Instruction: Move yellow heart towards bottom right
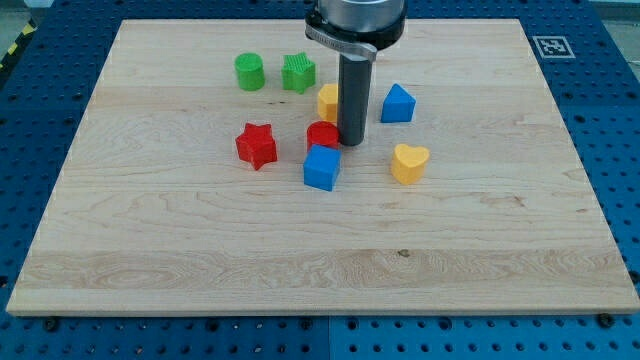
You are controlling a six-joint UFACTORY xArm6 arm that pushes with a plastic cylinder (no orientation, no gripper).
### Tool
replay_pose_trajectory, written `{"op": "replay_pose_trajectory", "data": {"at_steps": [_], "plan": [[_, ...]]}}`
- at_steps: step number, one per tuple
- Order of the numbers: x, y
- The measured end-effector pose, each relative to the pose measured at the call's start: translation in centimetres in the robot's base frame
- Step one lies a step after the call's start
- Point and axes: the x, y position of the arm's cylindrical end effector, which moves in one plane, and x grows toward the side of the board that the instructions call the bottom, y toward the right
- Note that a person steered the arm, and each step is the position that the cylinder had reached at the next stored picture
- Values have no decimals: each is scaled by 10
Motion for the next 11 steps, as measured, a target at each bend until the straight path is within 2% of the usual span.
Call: {"op": "replay_pose_trajectory", "data": {"at_steps": [2, 5, 7, 11], "plan": [[25, 40], [36, 54], [37, 84], [69, 155]]}}
